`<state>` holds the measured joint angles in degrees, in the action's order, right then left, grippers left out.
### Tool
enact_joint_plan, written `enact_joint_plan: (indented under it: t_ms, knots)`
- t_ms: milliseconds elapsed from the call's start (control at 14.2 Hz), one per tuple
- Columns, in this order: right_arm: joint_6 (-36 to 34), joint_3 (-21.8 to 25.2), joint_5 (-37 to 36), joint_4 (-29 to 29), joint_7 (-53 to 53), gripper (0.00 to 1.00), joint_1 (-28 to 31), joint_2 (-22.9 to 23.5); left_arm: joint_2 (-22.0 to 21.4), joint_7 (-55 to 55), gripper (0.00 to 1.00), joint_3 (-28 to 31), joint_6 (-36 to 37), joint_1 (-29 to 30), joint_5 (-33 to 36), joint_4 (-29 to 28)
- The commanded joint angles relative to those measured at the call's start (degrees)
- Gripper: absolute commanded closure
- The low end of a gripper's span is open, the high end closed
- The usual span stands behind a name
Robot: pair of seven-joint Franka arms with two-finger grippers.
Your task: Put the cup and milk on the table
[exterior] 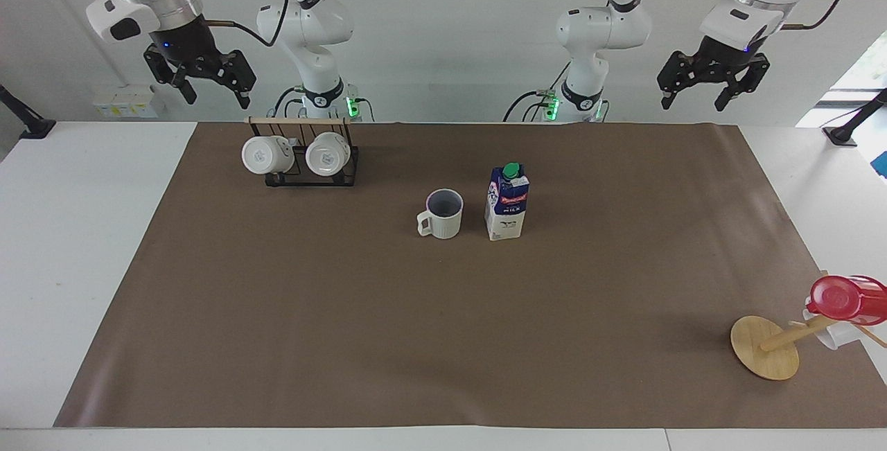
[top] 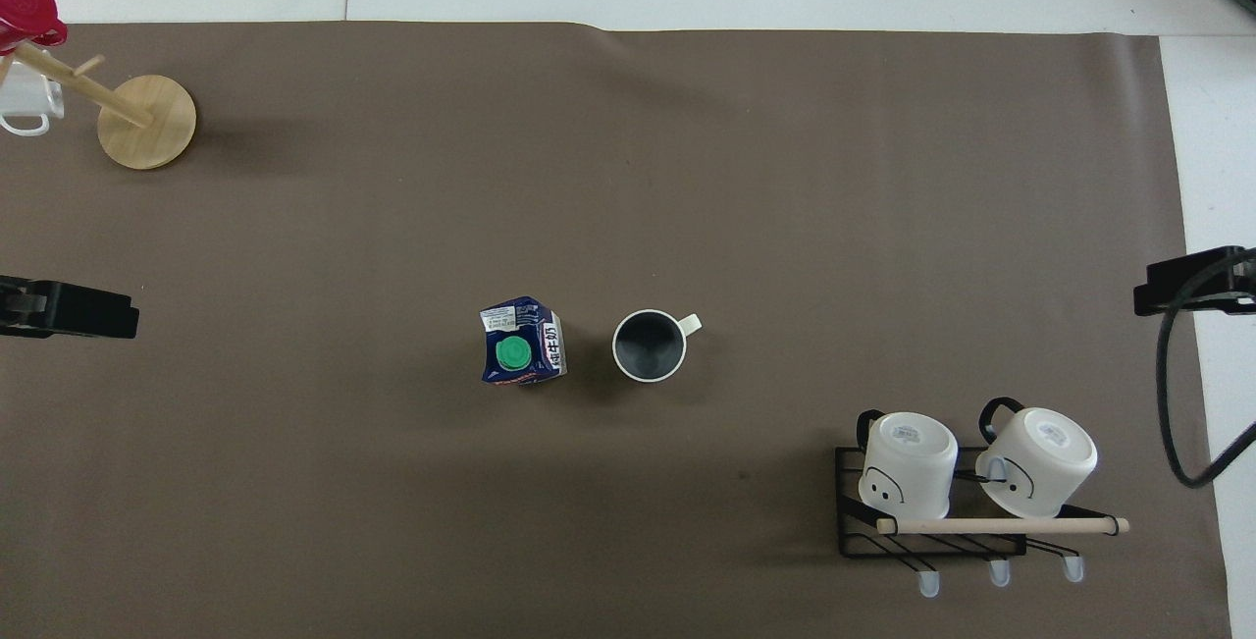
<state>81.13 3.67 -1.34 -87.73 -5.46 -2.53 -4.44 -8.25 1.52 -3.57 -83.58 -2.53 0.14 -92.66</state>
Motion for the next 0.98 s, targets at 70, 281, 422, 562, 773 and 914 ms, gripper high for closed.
enact_joint_plan:
  t_ms: [70,281,422,562,773,914]
  knots:
    - [0.79,-0.15,0.99,-0.86,0.98,0.0,0.68,-0.75,0.16,0.59,0.0,-0.64,2.28,-0.02,-1.98,0.82]
    - [0.79,-0.15,0.99,-0.86,0.98,0.0,0.68,-0.75,0.16,0.59,0.0,-0.73,2.02,-0.11,-2.07,0.82]
    - [0.79,-0.15,0.99,-0.86,0.98,0.0,0.68,-0.75,0.16,0.5,0.0,-1.0,1.93,-0.02,-2.07,0.9]
    - [0.79,-0.15,0.99,-0.86,0.98,0.0,0.68,-0.75,0.16,0.41,0.0,-1.0,2.28,-0.02,-2.07,0.9]
    - [0.79,-0.15,1.08,-0.86,0.98,0.0,0.68,-0.75,0.16,-2.74,0.0,-1.0,2.28,0.07,-2.07,0.82]
    - [0.79,-0.15,0.99,-0.95,0.98,0.0,0.68,-0.75,0.07,-3.37,0.0,-1.08,2.28,0.07,-2.07,0.82]
